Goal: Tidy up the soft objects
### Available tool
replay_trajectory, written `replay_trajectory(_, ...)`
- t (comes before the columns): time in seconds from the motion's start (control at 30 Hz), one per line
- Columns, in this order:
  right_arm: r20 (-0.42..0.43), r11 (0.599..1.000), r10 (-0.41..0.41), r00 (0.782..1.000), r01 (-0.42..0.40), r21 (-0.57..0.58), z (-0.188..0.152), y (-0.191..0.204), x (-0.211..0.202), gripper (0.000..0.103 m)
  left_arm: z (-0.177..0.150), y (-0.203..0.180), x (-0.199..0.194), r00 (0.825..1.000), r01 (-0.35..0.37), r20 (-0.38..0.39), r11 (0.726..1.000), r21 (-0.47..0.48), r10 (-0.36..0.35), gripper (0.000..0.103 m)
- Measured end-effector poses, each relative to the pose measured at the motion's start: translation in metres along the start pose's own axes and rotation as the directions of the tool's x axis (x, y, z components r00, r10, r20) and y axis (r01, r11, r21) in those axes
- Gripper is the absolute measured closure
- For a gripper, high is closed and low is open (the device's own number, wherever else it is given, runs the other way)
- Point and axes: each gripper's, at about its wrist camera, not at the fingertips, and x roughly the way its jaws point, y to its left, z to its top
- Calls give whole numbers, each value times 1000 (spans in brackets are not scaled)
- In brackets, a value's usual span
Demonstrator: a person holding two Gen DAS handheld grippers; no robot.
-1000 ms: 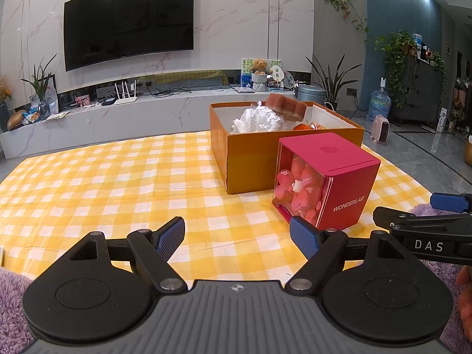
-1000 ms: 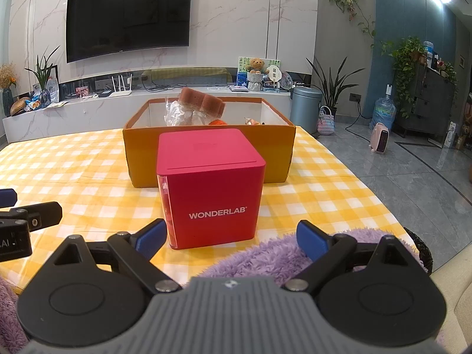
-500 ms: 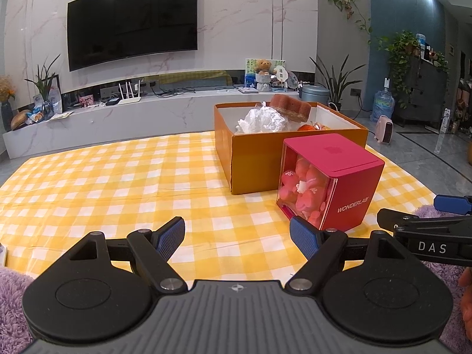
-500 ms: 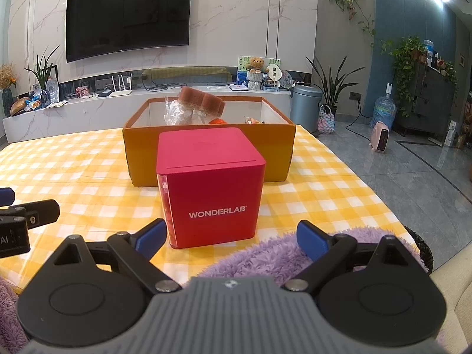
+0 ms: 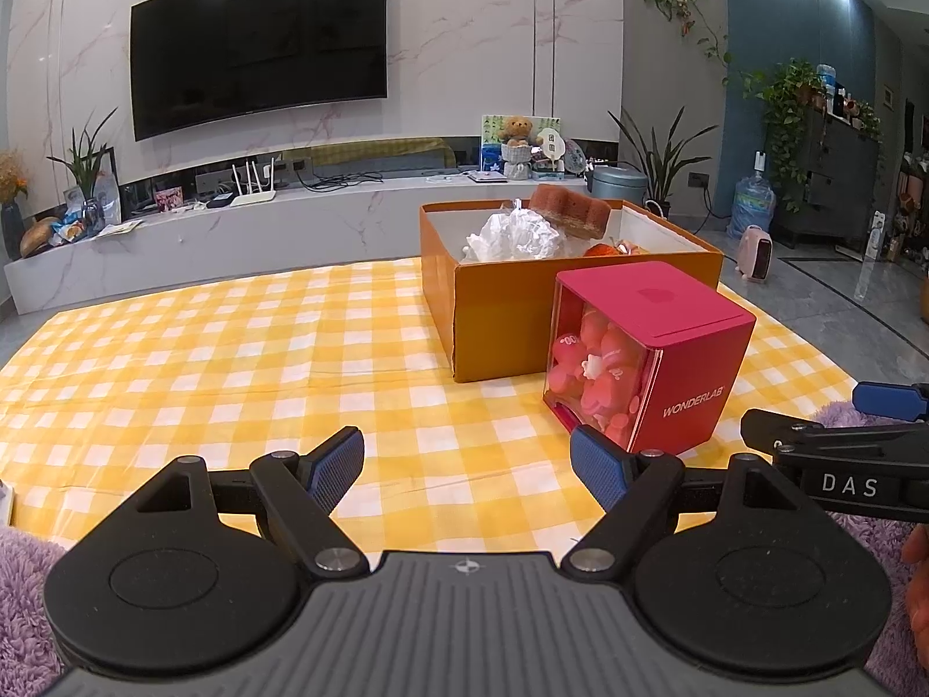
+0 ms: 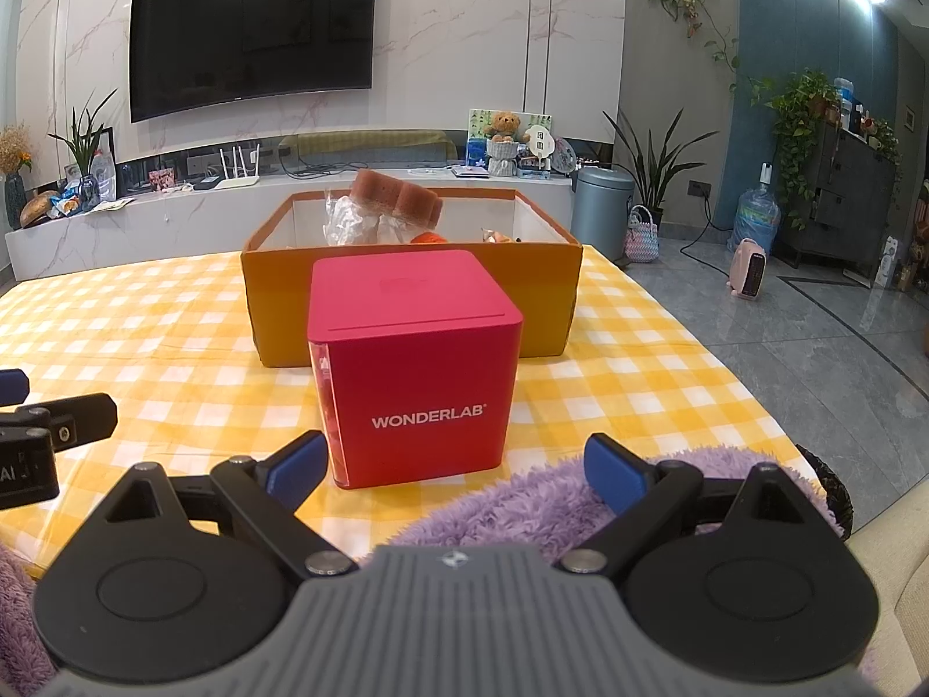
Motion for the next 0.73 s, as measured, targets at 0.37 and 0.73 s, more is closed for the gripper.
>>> replay_trajectory(0.37,-7,1000,0,1000,0,-5,-2,2,2,9,0,0,-3,1000,-11,11,1000,3,11,8)
replay_trajectory(0.73,-17,1000,-16,1000,15,-27,-1,6,3,9,0,4,-8,999,-5,39,1000,-12,6,8)
